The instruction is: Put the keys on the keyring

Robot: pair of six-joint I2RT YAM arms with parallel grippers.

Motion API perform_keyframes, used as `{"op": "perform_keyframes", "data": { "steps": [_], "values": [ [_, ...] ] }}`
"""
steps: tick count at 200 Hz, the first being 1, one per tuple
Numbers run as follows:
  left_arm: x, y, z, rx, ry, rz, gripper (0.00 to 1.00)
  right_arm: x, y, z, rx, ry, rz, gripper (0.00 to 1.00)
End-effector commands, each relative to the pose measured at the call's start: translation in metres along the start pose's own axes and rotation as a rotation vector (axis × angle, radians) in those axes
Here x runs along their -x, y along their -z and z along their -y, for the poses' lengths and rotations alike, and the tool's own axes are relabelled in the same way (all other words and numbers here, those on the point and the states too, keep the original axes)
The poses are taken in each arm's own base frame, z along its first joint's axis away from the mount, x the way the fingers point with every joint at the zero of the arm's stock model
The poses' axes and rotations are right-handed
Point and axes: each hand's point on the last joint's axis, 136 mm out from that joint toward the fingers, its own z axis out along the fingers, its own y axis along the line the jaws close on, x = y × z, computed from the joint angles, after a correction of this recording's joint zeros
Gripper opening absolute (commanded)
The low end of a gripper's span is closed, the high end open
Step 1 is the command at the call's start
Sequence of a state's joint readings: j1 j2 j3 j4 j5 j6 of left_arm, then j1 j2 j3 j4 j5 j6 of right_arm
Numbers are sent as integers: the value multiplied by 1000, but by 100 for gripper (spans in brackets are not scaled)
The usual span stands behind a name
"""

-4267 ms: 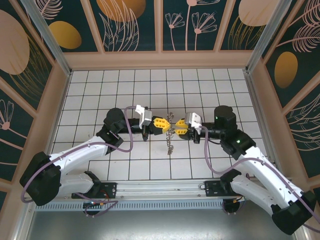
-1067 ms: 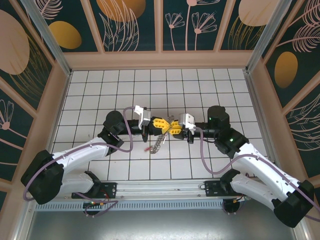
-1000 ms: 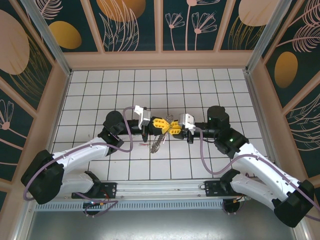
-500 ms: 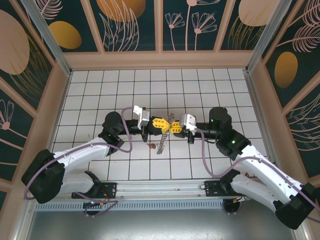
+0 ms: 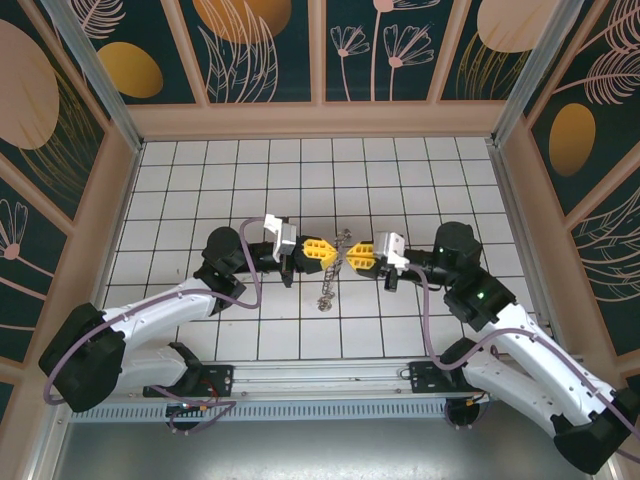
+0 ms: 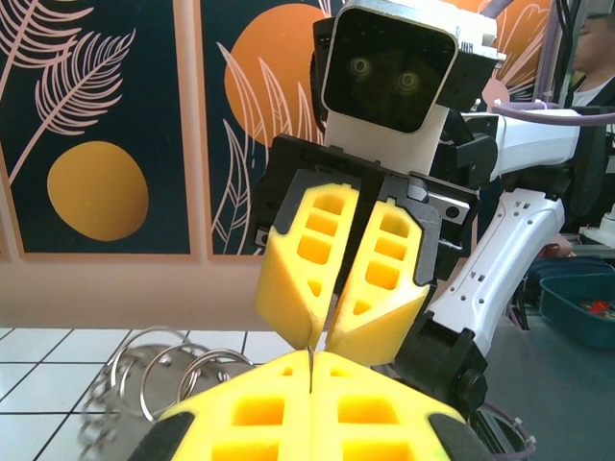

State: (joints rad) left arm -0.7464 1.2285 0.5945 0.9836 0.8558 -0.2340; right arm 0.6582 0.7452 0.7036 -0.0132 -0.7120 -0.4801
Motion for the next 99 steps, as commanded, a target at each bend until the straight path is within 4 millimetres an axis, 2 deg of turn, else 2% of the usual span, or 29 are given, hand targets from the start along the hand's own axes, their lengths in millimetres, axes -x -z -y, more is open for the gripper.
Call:
{"op": "perform_keyframes", "data": {
  "steps": [1,32,99],
  "values": [
    [12,1,6,-12,-32,31,0,1,-5,-3,34,-5,29,14],
    [12,1,7,-16,-32,34,0,-2,-13,-4,71,-15,25,19],
    [9,-2,6,-34,-22,33,0,-2,-19,-5,96,-15,37,13]
  ]
}}
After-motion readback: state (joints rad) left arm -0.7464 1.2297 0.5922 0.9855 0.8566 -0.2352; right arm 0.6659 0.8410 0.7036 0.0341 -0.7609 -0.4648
